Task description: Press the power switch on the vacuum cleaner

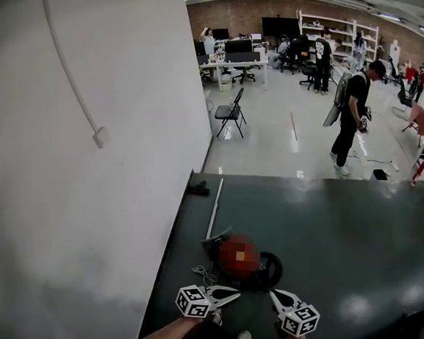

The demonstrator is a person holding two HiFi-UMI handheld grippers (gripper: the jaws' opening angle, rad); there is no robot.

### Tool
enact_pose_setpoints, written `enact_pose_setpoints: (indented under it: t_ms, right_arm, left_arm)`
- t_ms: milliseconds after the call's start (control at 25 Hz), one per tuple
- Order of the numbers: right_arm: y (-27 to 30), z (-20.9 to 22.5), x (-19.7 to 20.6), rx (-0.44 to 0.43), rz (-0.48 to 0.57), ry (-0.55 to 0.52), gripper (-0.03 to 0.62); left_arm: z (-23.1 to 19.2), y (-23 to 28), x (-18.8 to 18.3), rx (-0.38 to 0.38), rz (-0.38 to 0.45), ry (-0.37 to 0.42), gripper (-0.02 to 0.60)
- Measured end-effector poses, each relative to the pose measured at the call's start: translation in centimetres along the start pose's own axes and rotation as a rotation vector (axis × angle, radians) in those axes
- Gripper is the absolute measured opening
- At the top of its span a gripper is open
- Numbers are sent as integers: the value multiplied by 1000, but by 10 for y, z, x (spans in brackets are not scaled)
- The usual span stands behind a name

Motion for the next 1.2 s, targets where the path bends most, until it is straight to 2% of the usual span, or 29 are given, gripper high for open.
enact_pose_setpoints:
  t_ms: [320, 480, 720, 1000, 1200]
  right_arm:
    - [75, 11, -26, 13, 21, -22, 9]
    - [117, 23, -38, 36, 5, -42, 9]
    - [168, 51, -30, 135, -26, -30, 9]
    - [228, 94, -18, 248, -60, -21, 9]
    - [261, 120, 10, 325, -123, -9, 9]
  left_arm:
    - [-77, -8, -36, -23, 9, 8, 3]
    - [-121, -4, -55, -23, -16, 6, 3]
    - [-182, 0, -71, -13, -54, -1, 3]
    - [-268, 9, -78, -53, -107, -8, 3]
    - [-314, 5, -69, -73, -143, -47, 3]
Point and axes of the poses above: the fingertips, and each gripper's own axes: y forward along the fingers, z to its right, x out of its underside, the point moved 9 cm from there along -y, backward along the fingers, and after that the axes turned 9 degrees about z, right-handed, at the moved point
